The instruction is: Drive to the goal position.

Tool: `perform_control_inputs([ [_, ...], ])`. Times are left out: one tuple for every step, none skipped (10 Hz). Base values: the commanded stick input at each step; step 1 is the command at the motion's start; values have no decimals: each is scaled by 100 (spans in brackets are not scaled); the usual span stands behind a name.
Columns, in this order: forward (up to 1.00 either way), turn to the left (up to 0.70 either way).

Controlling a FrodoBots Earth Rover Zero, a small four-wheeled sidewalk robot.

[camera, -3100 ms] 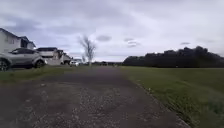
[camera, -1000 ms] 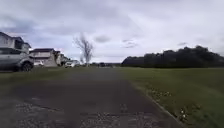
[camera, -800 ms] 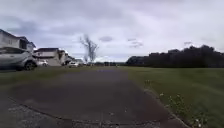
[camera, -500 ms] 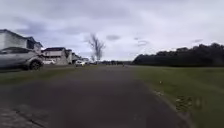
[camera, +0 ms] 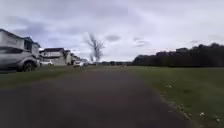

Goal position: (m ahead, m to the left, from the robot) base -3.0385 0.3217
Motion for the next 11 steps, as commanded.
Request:
perform_control_inputs([
  [100, 15],
  [100, 0],
  [100, 0],
  [100, 0],
  [100, 0],
  [100, 0],
  [100, 0],
  [100, 0],
  [100, 0],
  [100, 0],
  [100, 0],
])
